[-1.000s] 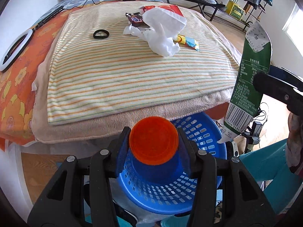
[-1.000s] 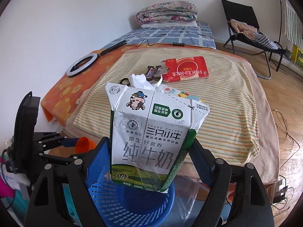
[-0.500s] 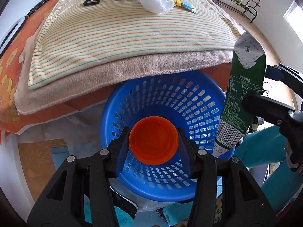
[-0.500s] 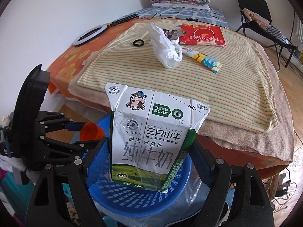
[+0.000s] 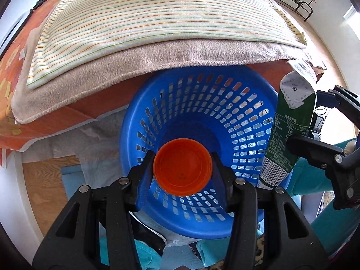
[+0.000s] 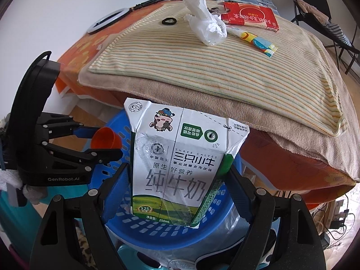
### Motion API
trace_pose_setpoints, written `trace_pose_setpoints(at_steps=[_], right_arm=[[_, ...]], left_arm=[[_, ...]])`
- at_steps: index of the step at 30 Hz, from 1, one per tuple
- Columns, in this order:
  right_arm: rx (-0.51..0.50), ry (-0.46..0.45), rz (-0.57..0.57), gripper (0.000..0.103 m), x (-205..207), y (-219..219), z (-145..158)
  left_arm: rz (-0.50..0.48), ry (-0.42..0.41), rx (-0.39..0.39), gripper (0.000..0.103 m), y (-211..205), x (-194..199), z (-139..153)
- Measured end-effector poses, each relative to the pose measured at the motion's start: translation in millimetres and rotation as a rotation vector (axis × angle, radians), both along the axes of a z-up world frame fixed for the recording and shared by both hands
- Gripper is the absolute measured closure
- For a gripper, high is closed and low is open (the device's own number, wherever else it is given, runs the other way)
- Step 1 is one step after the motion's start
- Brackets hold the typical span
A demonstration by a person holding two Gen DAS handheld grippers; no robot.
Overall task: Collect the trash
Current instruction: 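Carry the cap and carton over the blue basket and open both tools, then move the left tool to the white plastic bag and grasp it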
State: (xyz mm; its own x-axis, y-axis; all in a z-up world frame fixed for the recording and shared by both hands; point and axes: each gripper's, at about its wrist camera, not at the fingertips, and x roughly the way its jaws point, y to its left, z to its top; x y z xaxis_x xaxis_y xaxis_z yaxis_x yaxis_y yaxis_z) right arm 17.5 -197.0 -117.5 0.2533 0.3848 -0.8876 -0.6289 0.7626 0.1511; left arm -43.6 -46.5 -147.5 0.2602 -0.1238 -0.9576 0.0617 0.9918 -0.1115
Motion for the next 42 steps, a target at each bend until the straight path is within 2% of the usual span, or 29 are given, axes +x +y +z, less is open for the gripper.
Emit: trace_pose_setpoints(at_steps=[9,11,25,31,37,42], right_arm=[[-0.024,0.071,-0.022,0.02,8.1,-0.8,-13.1],[-0.028,0.072,-0.025,0.02,8.8,-1.3,-13.6],[-0.024,0.07,-0.045,0.02,12.3,-6.4,-11.2],[-0.019,0.061,-0.055,0.02,14.1,-8.3,-8.1],[-0.001,0.011,-0.075,0.02,21.3,-11.7,2.5],[0.009,-0.083,-0.102,0.02,32.9,-17.8,18.5]], left_arm=[[0.006,0.037,-0.002,0.053,1.5,2.5,-6.7],[0.009,0.033,0.002,0.043,2.1,3.4,-6.8],[0.021,0.013,0.004,0.042,6.2,5.4,-0.8],[0.03,-0.027,0.024,0.042,8.4,8.7,9.9],[0.05,-0.085,0.03,0.042,15.3,21.0,34.1],[0.076,-0.138,0.01,0.042,23.4,37.9,60.4]])
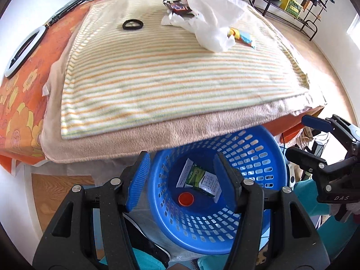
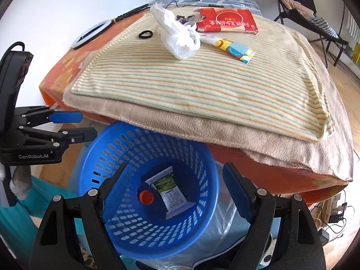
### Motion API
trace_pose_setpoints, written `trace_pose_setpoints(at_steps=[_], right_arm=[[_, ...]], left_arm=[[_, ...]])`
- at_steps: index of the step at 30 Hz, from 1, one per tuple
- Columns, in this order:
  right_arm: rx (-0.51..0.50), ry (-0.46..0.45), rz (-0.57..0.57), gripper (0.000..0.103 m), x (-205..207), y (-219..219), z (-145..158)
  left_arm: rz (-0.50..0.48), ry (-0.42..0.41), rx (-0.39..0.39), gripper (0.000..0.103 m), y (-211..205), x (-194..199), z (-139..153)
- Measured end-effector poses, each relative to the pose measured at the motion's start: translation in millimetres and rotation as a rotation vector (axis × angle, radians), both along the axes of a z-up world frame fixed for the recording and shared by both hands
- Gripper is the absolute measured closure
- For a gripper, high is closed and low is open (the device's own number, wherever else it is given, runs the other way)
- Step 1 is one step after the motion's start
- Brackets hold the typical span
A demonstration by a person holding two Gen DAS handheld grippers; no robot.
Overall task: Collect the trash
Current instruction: 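Move the left tool to the white plastic bag and grasp it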
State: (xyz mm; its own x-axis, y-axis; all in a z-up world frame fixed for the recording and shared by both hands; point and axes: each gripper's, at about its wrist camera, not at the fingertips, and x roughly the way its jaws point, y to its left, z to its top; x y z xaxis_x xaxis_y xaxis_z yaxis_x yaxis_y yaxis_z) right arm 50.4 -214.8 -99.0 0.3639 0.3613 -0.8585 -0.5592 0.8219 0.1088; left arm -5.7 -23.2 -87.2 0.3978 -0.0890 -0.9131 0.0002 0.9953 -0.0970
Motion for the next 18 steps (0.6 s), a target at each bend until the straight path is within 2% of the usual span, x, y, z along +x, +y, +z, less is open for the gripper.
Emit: trace_pose_setpoints(at_steps=[1,5,11,16,18], right_arm=[[-0.001,-0.018,-0.002,0.02,2.7,-1.3,3.4],[0.013,-0.044,-0.007,0.02,14.9,-5.7,16.2],[0.031,-0.074,0.007,0.02,34.9,-6.6,38.1],[0.05,-0.083,0.047,0.02,52.3,7.0,51.0],[0.054,-0.09,0.063,0.02,60.2,13.8,53.9]], left_arm=[[0.003,-0.01,-0.005,0.042,1.0,3.4,5.0],[0.005,-0.048,-0.002,0.031,2.1,14.2,19.8],[0.009,-0.089,0.016,0.031,11.3,31.8,39.0],[0.057,-0.125,0.03,0.031,32.6,52.2,53.2],[0.08,-0.128,0.013,0.031,42.0,59.6,56.6]])
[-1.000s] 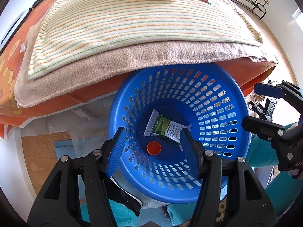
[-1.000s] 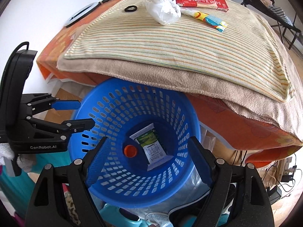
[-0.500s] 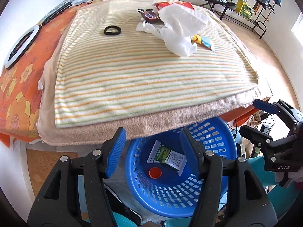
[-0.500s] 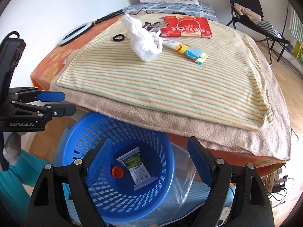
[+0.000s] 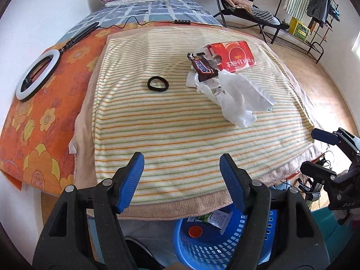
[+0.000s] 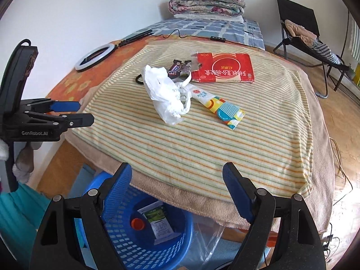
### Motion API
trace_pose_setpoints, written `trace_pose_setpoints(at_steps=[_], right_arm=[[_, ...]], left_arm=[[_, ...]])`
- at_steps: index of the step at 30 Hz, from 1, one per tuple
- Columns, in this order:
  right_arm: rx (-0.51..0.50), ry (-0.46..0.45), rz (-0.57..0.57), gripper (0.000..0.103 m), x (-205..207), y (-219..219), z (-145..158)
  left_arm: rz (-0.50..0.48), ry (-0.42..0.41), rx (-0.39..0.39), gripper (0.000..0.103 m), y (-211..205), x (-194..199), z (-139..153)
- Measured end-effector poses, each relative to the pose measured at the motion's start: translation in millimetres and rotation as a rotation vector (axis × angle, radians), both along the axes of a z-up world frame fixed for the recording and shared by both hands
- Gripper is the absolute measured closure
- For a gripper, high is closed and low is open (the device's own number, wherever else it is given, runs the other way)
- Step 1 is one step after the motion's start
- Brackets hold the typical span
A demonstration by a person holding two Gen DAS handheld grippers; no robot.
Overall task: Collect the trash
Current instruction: 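Move the left tool to the white plastic bag and grasp it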
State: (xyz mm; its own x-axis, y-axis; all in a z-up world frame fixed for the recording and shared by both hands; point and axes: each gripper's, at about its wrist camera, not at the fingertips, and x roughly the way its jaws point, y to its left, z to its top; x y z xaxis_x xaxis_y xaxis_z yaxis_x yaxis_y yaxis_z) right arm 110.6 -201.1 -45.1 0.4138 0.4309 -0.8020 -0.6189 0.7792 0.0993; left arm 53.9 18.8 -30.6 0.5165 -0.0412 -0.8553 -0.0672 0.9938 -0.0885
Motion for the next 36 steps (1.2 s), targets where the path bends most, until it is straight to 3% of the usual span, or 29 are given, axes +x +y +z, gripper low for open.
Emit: trace_pose_setpoints(at_steps=[6,15,22,27,33,36], right_arm=[[-0.011,-0.013,-0.007,0.02,32.4,9.8,2.4],[-0.02,0.013,-0.058,0.02,94.4,-9.5,3.7],[-0.066,0.06,-0.036,0.02,125.0,-11.8,-16.8],[-0.092,0.07,-0.015,0.021,134.5,-7.7,-23.3],[-0.091,0.075,-0.001,0.021,140.9,-7.0,-27.0],[-0.092,0.083,0.027,0.021,142.9,1.0,-30.4]], left_arm=[[0.001,0.026,-0.034,0.031,8.0,17.6,-1.8],[-0.067,0.027,-0.098,0.031,-38.2,36.1,-5.0],[0.005,0.062,-0.199,0.031,-62.1,70.6,-15.9],[0.061,0.076,-0.156,0.031,-69.5,90.9,-28.5],[0.115,0.096,-0.134,0.031,-49.3,107.4,-45.4],[0.109,0.098,-0.191,0.044,-41.4,109.1,-48.5]])
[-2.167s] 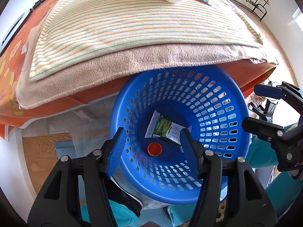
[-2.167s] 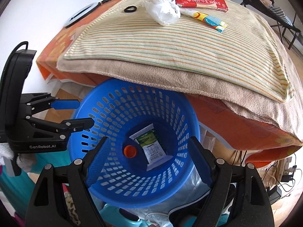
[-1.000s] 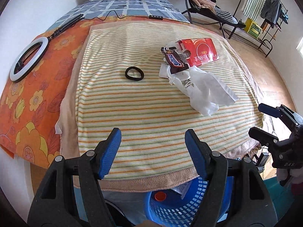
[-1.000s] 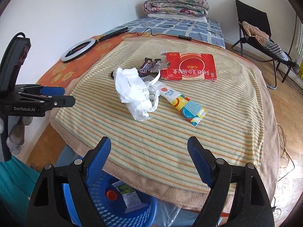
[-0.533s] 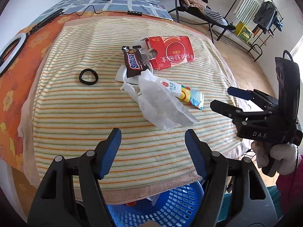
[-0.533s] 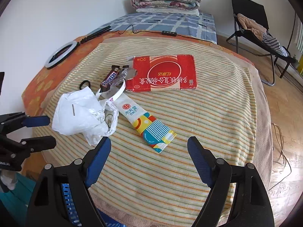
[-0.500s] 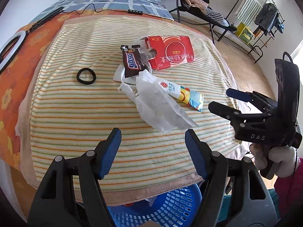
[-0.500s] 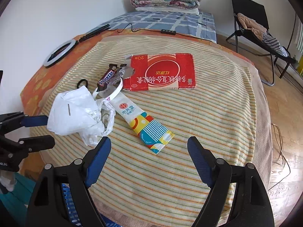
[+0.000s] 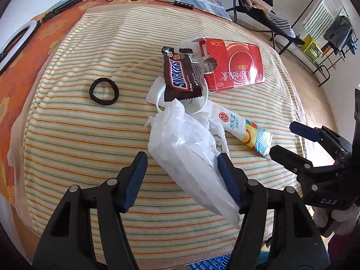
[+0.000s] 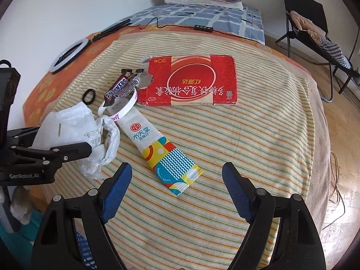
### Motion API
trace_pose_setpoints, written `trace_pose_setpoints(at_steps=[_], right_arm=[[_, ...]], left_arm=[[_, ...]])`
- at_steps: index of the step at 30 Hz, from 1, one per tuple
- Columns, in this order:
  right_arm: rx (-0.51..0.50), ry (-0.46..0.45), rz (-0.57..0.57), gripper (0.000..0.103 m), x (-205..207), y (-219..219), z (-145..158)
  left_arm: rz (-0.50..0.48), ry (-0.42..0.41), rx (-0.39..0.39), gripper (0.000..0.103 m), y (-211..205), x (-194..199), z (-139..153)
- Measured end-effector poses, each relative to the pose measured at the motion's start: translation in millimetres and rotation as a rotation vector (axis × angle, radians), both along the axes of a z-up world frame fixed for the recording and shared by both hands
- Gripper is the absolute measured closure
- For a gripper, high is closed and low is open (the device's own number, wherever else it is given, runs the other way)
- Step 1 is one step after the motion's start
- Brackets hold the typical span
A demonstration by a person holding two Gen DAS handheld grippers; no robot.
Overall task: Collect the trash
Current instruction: 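Move the left tool to the white plastic bag and grasp it, then grasp the white drink pouch with the right tool while the left tool holds the bag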
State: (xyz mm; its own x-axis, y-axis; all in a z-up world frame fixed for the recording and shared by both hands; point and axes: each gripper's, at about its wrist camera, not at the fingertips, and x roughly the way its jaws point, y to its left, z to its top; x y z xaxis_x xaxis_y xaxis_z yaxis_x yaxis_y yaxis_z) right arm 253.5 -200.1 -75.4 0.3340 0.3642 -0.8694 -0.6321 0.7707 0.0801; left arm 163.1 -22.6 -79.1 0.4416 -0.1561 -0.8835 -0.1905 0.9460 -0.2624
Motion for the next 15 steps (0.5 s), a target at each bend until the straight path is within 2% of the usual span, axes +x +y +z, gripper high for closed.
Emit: trace_pose_setpoints(at_steps=[2,4,7,15], right_arm=[[0.0,0.002,0.02,0.021,1.2,7.7,-2.7],[-0.002,0.01,0.036,0.021,4.0,15.7,-5.7],[-0.014,0.013,0.054,0.021,6.5,25.6,-11.2],[-0.062,0.017,0.098,0.021,9.5,53.2,-29.6]], left_arm=[[-0.018,-0.007,-0.026,0.063,0.7,1.1,2.7],[-0.02,-0.019,-0.021,0.069,2.1,0.8,7.6],[-0.017,-0.024,-0.042,0.074,8.7,-1.2,12.3],[0.003,-0.027,-0.044,0.076,28.9,-17.2,19.0]])
